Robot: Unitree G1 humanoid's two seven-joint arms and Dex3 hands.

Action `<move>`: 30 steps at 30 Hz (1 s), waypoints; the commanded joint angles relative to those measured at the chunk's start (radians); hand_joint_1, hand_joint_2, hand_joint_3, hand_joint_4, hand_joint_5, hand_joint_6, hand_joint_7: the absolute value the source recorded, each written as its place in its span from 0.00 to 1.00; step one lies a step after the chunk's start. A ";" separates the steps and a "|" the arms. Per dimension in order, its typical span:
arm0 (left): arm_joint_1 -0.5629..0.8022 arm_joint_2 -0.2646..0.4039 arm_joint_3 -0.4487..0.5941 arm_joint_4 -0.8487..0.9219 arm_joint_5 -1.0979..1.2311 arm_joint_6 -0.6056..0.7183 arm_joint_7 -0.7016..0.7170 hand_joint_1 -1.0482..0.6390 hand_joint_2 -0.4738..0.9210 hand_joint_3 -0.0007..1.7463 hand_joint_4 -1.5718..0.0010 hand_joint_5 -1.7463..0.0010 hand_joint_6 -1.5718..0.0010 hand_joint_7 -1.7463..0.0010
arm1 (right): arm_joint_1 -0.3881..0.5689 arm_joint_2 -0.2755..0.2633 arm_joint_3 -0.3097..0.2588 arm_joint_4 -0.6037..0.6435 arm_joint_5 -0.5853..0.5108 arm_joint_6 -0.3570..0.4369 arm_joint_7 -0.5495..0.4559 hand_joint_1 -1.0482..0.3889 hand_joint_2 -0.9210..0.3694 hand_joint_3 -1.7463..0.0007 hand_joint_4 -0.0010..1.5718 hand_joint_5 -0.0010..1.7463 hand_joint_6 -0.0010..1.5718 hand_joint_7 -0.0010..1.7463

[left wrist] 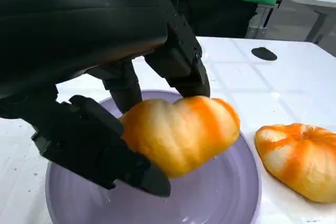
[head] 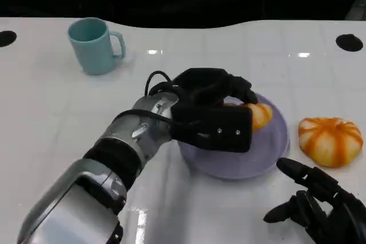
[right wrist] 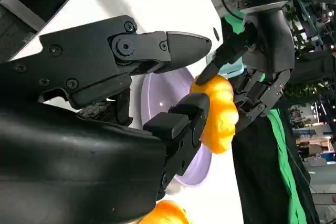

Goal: Grasp the bread from the table and place it into the plate.

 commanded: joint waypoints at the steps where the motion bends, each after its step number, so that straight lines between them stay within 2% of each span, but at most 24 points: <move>1: -0.053 0.040 -0.030 -0.015 0.013 -0.007 -0.135 0.18 1.00 0.24 0.92 0.70 0.78 0.99 | 0.003 -0.013 -0.005 -0.006 0.011 0.002 0.007 0.21 0.00 0.81 0.47 0.65 0.60 0.21; 3: -0.056 0.053 -0.032 -0.026 0.011 -0.006 -0.169 0.13 1.00 0.29 0.98 0.74 0.83 1.00 | 0.003 -0.012 -0.005 -0.005 0.008 0.000 0.005 0.21 0.00 0.81 0.47 0.65 0.60 0.21; 6: -0.054 0.081 -0.021 -0.053 -0.006 -0.001 -0.224 0.06 1.00 0.36 0.99 0.75 0.84 0.99 | 0.004 -0.015 -0.005 -0.004 0.001 -0.005 0.004 0.21 0.00 0.81 0.47 0.65 0.60 0.21; 17: -0.039 0.097 -0.013 -0.099 -0.014 0.017 -0.260 0.06 1.00 0.37 0.98 0.77 0.83 0.99 | 0.004 -0.016 -0.005 -0.006 0.000 -0.004 0.003 0.21 0.00 0.80 0.47 0.65 0.60 0.21; 18: -0.004 0.127 0.040 -0.143 -0.082 0.000 -0.290 0.06 1.00 0.37 0.98 0.77 0.83 0.99 | 0.002 -0.018 -0.009 -0.002 0.006 -0.003 0.008 0.21 0.00 0.80 0.47 0.65 0.60 0.21; 19: 0.024 0.150 0.081 -0.180 -0.135 -0.011 -0.315 0.13 1.00 0.31 0.88 0.73 0.74 0.96 | 0.000 -0.018 -0.011 0.002 0.010 -0.003 0.012 0.21 0.00 0.80 0.46 0.65 0.60 0.21; 21: 0.057 0.175 0.123 -0.229 -0.192 -0.017 -0.349 0.16 1.00 0.28 0.82 0.71 0.69 0.94 | -0.003 -0.019 -0.014 0.006 0.014 -0.003 0.016 0.21 0.00 0.81 0.46 0.65 0.60 0.21; 30: 0.077 0.183 0.126 -0.279 -0.205 0.009 -0.373 0.17 1.00 0.27 0.80 0.72 0.67 0.95 | -0.003 -0.018 -0.016 0.007 0.014 -0.003 0.018 0.21 0.00 0.81 0.46 0.65 0.60 0.21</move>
